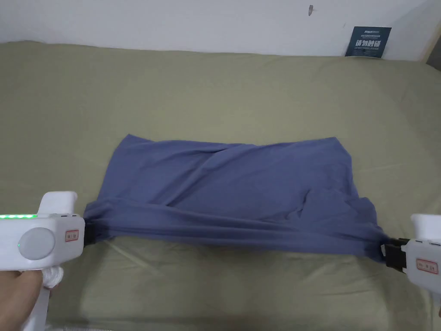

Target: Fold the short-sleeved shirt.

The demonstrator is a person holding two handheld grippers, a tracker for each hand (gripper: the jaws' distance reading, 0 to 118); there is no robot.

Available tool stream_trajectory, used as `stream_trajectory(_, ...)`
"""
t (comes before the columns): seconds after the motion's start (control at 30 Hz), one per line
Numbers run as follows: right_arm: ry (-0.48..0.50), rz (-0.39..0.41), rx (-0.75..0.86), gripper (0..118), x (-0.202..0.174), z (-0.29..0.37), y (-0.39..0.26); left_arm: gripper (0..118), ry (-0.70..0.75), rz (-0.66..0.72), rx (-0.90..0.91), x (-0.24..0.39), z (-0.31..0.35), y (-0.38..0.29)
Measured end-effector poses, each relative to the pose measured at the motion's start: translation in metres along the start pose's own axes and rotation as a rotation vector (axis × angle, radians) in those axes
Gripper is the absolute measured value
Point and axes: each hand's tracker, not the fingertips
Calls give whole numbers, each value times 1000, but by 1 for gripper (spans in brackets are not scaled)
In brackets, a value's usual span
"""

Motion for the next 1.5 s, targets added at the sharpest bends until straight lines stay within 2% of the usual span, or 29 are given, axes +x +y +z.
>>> stream_trajectory(0.4, 45, 47, -29, 4, -6, 17, -22, 4, 4, 50, -22, -26, 21, -36)
stream_trajectory(0.5, 37, 35, -23, 4, -5, 8, -17, 4, 2, 53, -27, -24, 15, -34)
stream_trajectory(0.57, 39, 16, -27, 10, -6, 1, -14, 7, -8, 57, -31, -25, 11, -32)
stream_trajectory(0.6, 37, 7, -28, 19, -5, -2, -12, 10, -18, 63, -34, -26, 9, -31)
stream_trajectory(0.67, 13, -19, -16, 35, -5, -8, -8, 22, -45, 97, 11, -26, 10, -29)
stream_trajectory(0.7, 1, -33, -14, 71, -4, -10, -5, 58, -48, 97, 27, -28, 10, -28)
stream_trajectory(0.73, 1, -47, -15, 115, -3, -11, -2, 110, -44, 96, 25, -28, 9, -25)
stream_trajectory(0.77, -16, -60, 81, 115, -1, -1, 3, 118, -34, 96, 41, -27, 14, -22)
stream_trajectory(0.8, -11, -66, 40, 107, -5, 8, 4, 115, -19, 85, 86, -28, 18, -20)
stream_trajectory(0.9, -19, -71, 66, 107, -12, 16, 19, 109, -34, 89, 88, -25, 15, -2)
stream_trajectory(0.93, -24, -69, 74, 105, -5, -3, 26, 99, -52, 88, 94, -23, 13, 5)
stream_trajectory(0.97, -20, -69, 83, 95, -7, -6, 32, 83, -54, 84, 95, -20, 9, 13)
stream_trajectory(1.0, -14, -72, 103, 71, -10, -7, 38, 56, -46, 79, 104, -16, 5, 20)
stream_trajectory(1.03, -1, -83, 125, 16, -13, -10, 45, 9, -43, 61, 112, -10, 2, 33)
stream_trajectory(1.07, 4, -79, 121, 0, -13, -19, 52, 3, -31, 34, 113, -5, -8, 43)
stream_trajectory(1.1, -13, -70, 143, 0, -16, -26, 54, 3, -36, 40, 112, 1, -15, 52)
stream_trajectory(1.23, 18, -21, 120, 0, -32, -54, 85, 3, -44, 30, 98, 21, -46, 91)
stream_trajectory(1.4, 27, -22, 102, 0, -30, -100, 125, 3, -24, 36, 66, 25, -96, 148)
stream_trajectory(1.47, 19, -11, 96, 0, -29, -115, 137, 12, 4, 19, 40, 24, -121, 169)
stream_trajectory(1.5, 13, -6, 90, 0, -28, -122, 142, 24, 11, 4, 22, 24, -131, 177)
